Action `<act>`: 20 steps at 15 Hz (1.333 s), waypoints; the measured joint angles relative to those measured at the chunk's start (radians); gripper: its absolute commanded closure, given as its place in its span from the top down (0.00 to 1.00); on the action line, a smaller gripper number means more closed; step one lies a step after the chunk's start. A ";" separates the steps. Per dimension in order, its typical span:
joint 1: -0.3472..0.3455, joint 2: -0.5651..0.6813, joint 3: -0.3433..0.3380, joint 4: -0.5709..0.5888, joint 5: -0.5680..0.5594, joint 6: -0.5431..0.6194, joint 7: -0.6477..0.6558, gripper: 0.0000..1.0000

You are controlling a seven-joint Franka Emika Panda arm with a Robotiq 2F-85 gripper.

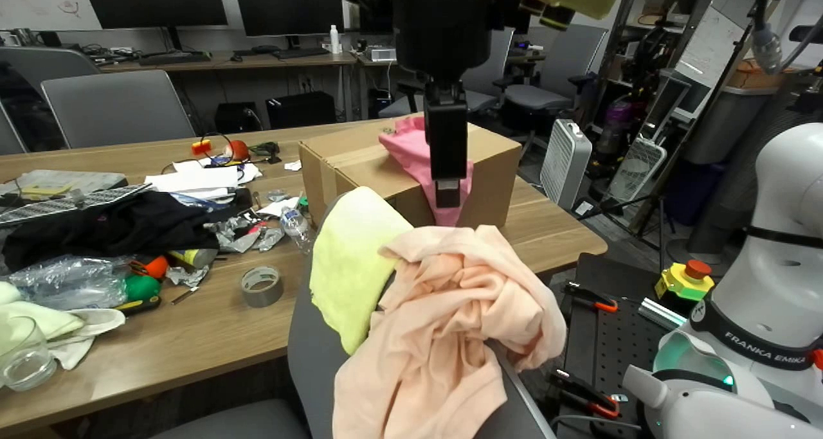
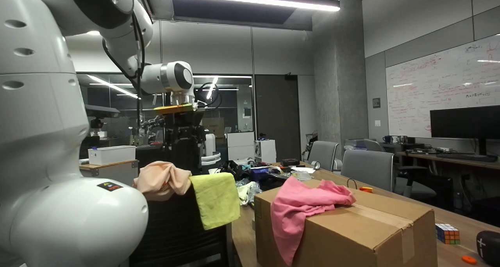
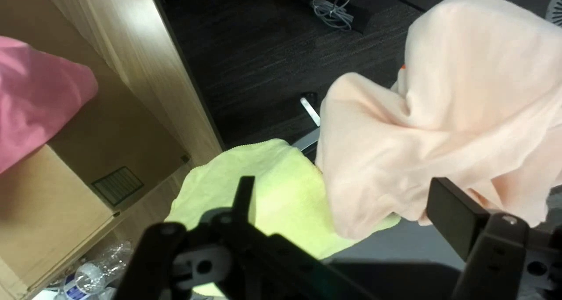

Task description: Move the pink and peach shirt and the green towel to the top of the box

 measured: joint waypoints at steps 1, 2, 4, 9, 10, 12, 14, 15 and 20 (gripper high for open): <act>0.002 -0.008 0.000 0.000 0.015 0.000 -0.014 1.00; 0.004 -0.014 0.000 -0.001 0.033 0.000 -0.027 1.00; 0.011 -0.018 0.001 -0.004 0.082 0.000 -0.045 1.00; 0.030 -0.010 0.010 -0.032 0.160 0.002 -0.067 1.00; 0.031 -0.007 0.012 -0.039 0.160 0.005 -0.067 1.00; 0.031 -0.001 0.017 -0.058 0.159 0.024 -0.067 1.00; 0.031 0.007 0.019 -0.078 0.153 0.044 -0.067 1.00; 0.031 0.011 0.020 -0.086 0.153 0.052 -0.067 1.00; 0.031 0.027 0.025 -0.122 0.151 0.079 -0.067 0.91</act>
